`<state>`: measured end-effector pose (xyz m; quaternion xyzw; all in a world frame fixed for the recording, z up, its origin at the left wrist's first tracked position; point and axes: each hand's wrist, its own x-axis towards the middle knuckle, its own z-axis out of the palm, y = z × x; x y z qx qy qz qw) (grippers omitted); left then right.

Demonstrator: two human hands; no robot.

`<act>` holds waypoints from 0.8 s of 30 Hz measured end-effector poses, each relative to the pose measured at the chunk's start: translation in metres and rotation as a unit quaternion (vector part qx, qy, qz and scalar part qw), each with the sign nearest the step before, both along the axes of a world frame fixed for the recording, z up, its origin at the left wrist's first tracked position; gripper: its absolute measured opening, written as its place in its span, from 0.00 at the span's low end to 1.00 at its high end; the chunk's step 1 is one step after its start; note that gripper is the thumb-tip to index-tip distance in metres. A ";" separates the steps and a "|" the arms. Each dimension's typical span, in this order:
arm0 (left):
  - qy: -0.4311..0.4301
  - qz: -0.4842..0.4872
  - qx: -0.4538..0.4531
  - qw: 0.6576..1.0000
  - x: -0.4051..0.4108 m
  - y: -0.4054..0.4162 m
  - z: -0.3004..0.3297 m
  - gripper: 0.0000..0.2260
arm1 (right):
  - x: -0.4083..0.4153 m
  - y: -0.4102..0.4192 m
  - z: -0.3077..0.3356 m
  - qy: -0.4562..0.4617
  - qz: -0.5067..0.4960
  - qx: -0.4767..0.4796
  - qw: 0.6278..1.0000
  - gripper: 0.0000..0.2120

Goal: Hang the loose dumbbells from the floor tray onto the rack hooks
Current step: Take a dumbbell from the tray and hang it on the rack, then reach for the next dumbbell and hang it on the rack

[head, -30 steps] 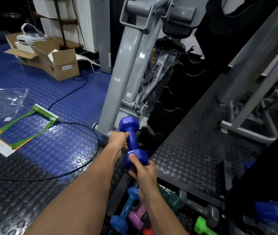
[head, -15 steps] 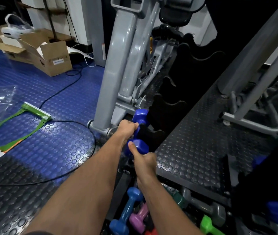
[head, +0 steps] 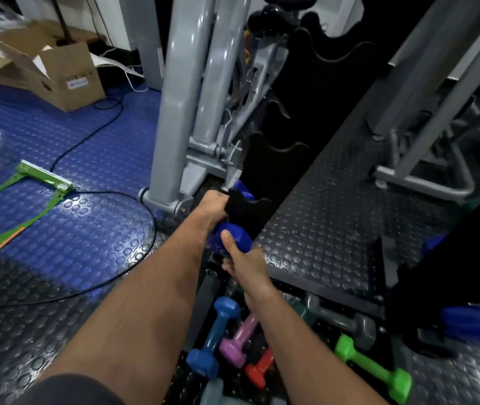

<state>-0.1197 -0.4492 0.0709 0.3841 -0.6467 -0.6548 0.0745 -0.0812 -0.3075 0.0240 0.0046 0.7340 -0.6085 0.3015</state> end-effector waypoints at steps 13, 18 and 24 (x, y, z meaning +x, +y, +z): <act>0.000 0.234 -0.244 0.941 0.058 0.087 0.006 0.10 | -0.024 0.135 -0.020 0.076 0.072 0.227 0.968 0.19; 0.034 0.245 -0.384 0.890 0.089 0.156 -0.008 0.10 | -0.020 0.168 -0.033 0.116 0.056 0.293 0.947 0.21; -0.046 0.018 -0.258 0.965 0.103 0.198 -0.058 0.05 | -0.014 0.196 -0.058 0.106 0.074 0.303 0.944 0.33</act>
